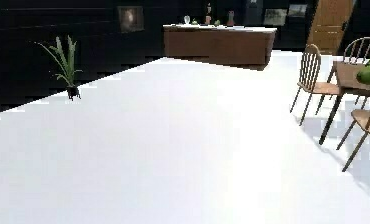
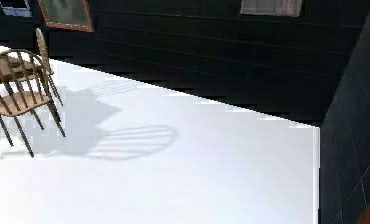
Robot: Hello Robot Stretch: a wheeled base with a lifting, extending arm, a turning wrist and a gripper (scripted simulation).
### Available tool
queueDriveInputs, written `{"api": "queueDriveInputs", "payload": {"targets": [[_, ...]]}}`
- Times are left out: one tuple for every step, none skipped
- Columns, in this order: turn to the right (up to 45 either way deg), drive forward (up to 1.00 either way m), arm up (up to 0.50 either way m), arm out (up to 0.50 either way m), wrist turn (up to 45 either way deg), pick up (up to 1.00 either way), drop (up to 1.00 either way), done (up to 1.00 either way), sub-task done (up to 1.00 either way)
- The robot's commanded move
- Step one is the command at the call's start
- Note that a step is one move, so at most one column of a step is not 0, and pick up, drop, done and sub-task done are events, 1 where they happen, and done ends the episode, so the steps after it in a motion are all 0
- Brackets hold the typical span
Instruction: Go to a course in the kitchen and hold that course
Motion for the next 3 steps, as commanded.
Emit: {"api": "queueDriveInputs", "payload": {"targets": [[0.0,1.0,0.0,0.0,0.0,0.0,0.0,0.0,0.0],[0.0,1.0,0.0,0.0,0.0,0.0,0.0,0.0,0.0],[0.0,1.0,0.0,0.0,0.0,0.0,0.0,0.0,0.0]]}}
